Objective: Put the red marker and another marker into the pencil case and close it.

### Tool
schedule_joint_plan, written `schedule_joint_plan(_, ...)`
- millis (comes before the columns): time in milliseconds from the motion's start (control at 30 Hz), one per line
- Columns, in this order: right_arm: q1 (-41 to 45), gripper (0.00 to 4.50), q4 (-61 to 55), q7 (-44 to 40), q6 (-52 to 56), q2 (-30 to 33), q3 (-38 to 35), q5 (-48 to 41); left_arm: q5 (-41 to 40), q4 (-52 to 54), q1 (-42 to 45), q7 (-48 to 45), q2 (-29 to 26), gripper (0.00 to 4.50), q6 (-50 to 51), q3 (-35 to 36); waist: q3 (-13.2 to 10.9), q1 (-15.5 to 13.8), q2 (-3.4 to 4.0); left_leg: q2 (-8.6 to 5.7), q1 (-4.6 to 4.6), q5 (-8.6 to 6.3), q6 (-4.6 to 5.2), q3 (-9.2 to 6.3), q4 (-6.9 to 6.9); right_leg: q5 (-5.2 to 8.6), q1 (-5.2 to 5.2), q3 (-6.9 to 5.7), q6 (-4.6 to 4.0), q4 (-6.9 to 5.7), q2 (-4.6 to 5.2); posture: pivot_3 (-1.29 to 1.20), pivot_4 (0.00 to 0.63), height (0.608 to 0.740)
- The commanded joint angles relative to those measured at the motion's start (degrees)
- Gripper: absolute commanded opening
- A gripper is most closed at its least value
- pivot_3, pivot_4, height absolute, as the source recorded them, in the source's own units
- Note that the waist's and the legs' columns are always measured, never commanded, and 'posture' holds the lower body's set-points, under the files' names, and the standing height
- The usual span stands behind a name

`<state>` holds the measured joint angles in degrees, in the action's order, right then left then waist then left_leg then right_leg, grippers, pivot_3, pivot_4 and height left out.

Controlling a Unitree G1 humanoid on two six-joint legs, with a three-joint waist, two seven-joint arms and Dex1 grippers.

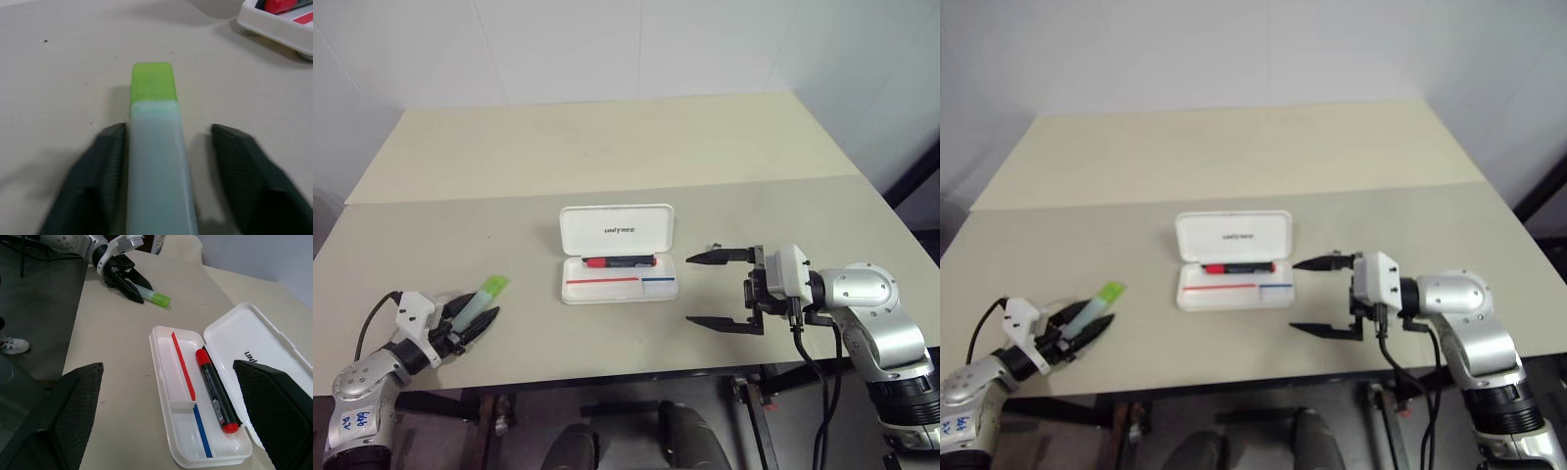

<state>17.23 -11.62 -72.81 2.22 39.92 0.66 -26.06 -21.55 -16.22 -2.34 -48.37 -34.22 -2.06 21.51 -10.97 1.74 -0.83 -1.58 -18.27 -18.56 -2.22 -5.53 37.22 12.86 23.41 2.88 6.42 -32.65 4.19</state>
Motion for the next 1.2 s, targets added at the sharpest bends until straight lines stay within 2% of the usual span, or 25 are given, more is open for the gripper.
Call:
schedule_joint_plan(33, 0.56, 4.5, -1.41, 0.35, -1.28, 0.2, -1.61, -0.88, 0.54, -1.51, -0.84, 1.12, 0.51, 1.57, 1.58, -0.57, 0.03, 0.02, 0.05, 0.08, -0.03, -0.01, -0.01, 0.0, -0.01, -0.05, -0.02, -0.01, 0.03, 0.16, -0.07, 0.0, 0.15, 0.74)
schedule_joint_plan(67, 0.7, 4.5, -1.14, 0.36, -1.4, 0.12, -1.56, -0.79, 0.52, -1.17, -0.8, 1.4, 0.61, 1.22, 1.29, -0.48, 0.03, -0.04, 0.05, 0.15, -0.04, -0.02, -0.04, 0.01, -0.03, -0.06, -0.04, -0.03, 0.04, 0.23, -0.11, 0.0, 0.15, 0.74)
schedule_joint_plan(100, 0.83, 4.5, -0.86, 0.35, -1.59, 0.04, -1.48, -0.66, 0.32, -0.67, -0.69, 1.51, 0.73, 1.09, 1.14, -0.41, 0.03, -0.12, 0.05, 0.19, -0.04, -0.06, -0.1, 0.0, -0.04, -0.05, -0.04, -0.04, 0.03, 0.26, -0.16, 0.0, 0.15, 0.74)
schedule_joint_plan(400, 1.11, 4.5, 1.3, 0.47, -3.33, -0.83, -0.53, 0.26, -1.21, 3.22, 1.62, 3.35, 1.72, 1.09, -4.43, 1.84, -0.09, -0.62, -0.09, 0.24, -0.06, -0.1, -0.17, -0.12, -0.08, -0.13, 0.28, -0.14, -0.33, 0.02, -0.17, 0.0, 0.15, 0.74)
schedule_joint_plan(567, 1.22, 4.5, 3.02, 0.76, -4.31, -1.46, -0.26, 0.97, -4.74, 12.59, 2.39, 0.65, 0.8, 1.09, -2.98, 0.92, -0.2, -0.28, -0.26, 0.29, -0.12, -0.23, -0.2, -0.12, -0.09, -0.13, 0.31, -0.15, -0.31, 0.12, -0.2, 0.0, 0.15, 0.74)
schedule_joint_plan(633, 1.22, 4.5, 3.38, 0.77, -4.58, -1.66, -0.19, 1.15, -5.98, 16.89, 2.41, -0.95, -0.45, 1.09, -0.13, -0.38, -0.2, -0.28, -0.26, 0.29, -0.15, -0.31, -0.19, -0.11, -0.12, -0.24, 0.38, -0.15, -0.07, 0.1, -0.19, 0.0, 0.15, 0.74)
schedule_joint_plan(667, 1.2, 4.5, 3.52, 0.78, -4.7, -1.72, -0.19, 1.24, -6.44, 18.58, 2.34, -1.71, -0.89, 1.09, 1.04, -1.08, -0.2, -0.28, -0.26, 0.31, -0.18, -0.39, -0.2, -0.11, -0.12, -0.43, 0.43, -0.17, 0.34, 0.07, -0.2, 0.0, 0.15, 0.74)
schedule_joint_plan(867, 1.08, 4.5, 4.2, 1.53, -5.33, -1.96, -0.53, 1.97, -8.72, 24.41, 5.09, -9.93, -4.94, 1.09, 7.18, -7.4, -0.2, -0.23, -0.25, 0.41, -0.65, -0.63, -0.18, -0.08, -0.07, -0.41, 0.96, -0.18, 0.33, -0.03, -0.33, 0.0, 0.15, 0.74)
schedule_joint_plan(933, 0.76, 4.5, 3.99, 2.21, -5.53, -2.04, -0.66, 2.14, -8.51, 24.71, 7.89, -11.35, -5.43, 1.09, 8.65, -9.74, -0.21, -0.36, -0.25, 0.4, -1.01, -0.62, -0.2, -0.06, -0.02, -0.41, 1.38, -0.16, 0.33, -0.2, -0.33, 0.0, 0.15, 0.74)
schedule_joint_plan(1200, -2.81, 4.5, 0.52, 5.79, -5.28, -1.93, -1.74, 2.42, -2.83, 17.3, 20.62, -20.01, -5.2, 1.09, 7.81, -21.09, -0.21, -0.5, -0.24, 0.37, -0.96, -0.61, -0.2, -0.03, -0.02, -0.4, 1.31, -0.15, 0.31, -0.19, -0.35, 0.0, 0.15, 0.74)
